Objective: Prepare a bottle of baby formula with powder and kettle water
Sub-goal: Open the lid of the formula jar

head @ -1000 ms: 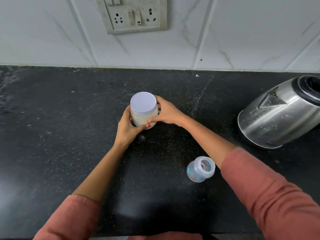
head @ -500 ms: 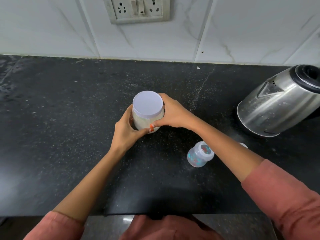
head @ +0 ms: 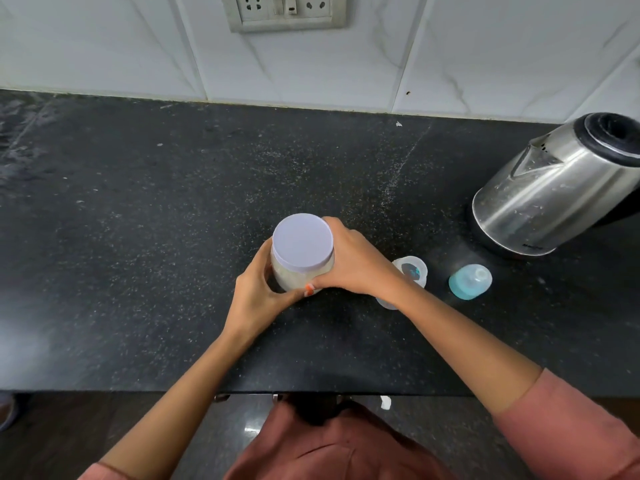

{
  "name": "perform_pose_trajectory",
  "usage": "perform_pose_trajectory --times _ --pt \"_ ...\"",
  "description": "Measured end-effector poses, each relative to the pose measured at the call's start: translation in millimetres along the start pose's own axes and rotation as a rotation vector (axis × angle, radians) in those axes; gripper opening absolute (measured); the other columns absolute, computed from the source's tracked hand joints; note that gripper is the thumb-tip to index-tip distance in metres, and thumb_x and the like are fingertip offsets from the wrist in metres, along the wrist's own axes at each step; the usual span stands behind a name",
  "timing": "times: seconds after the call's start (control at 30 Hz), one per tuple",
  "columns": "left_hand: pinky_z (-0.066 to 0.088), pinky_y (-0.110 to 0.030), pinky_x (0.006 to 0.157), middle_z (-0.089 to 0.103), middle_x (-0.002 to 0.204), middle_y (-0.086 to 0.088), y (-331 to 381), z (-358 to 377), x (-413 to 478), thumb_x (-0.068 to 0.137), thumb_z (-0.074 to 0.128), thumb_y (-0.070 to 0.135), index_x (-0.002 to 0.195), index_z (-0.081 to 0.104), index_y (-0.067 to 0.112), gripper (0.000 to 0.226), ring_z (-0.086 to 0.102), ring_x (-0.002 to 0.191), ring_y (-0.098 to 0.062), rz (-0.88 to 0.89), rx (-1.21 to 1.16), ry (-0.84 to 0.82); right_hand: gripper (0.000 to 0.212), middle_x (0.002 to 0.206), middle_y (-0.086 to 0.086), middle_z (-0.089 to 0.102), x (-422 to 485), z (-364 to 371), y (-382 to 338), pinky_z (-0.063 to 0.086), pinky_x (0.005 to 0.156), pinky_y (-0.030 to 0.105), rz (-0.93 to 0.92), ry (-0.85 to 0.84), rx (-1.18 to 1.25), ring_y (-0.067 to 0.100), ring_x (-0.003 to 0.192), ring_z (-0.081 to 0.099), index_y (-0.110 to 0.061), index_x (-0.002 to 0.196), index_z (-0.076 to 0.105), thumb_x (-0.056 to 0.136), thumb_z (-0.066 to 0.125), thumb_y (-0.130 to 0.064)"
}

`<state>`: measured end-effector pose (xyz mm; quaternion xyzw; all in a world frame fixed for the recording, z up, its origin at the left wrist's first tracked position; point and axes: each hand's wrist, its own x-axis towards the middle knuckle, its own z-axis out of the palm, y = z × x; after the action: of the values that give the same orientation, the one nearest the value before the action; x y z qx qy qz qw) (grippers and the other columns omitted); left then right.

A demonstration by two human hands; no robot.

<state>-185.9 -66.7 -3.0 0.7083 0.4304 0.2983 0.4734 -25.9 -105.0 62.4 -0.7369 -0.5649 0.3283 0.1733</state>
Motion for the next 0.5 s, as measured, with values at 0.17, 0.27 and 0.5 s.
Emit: perform_pose_trajectory --times 0.17,0.27,0.5 --pt "0.034 0.003 0.081 0.051 0.117 0.015 -6.4 2.7 -11.0 0.059 0.085 0.017 0.126 0.032 0.037 0.088 0.049 0.109 -0.002 -0.002 0.0 -0.001 0.094 0.133 0.011 0.046 -8.4 10.1 -0.7 0.043 0.092 0.038 0.003 -0.016 -0.088 0.027 0.121 0.042 -0.015 0.136 0.024 0.064 0.082 -0.028" --pt "0.033 0.003 0.084 0.05 0.118 0.017 -9.3 3.0 -13.8 0.059 0.085 0.017 0.128 0.033 0.035 0.088 0.047 0.11 0.003 -0.002 0.003 -0.008 0.094 0.134 0.011 0.045 -10.7 12.8 -1.9 0.043 0.093 0.038 0.008 -0.022 -0.111 0.027 0.121 0.042 -0.015 0.136 0.023 0.063 0.082 -0.029" --pt "0.032 0.002 0.087 0.048 0.126 0.011 -15.6 4.4 -14.9 0.059 0.085 0.016 0.133 0.034 0.025 0.091 0.043 0.113 0.005 0.001 -0.02 -0.029 0.102 0.141 0.007 0.038 -14.7 14.5 -5.9 0.042 0.098 0.045 0.027 -0.044 -0.151 0.028 0.128 0.038 -0.017 0.14 0.016 0.063 0.082 -0.031"
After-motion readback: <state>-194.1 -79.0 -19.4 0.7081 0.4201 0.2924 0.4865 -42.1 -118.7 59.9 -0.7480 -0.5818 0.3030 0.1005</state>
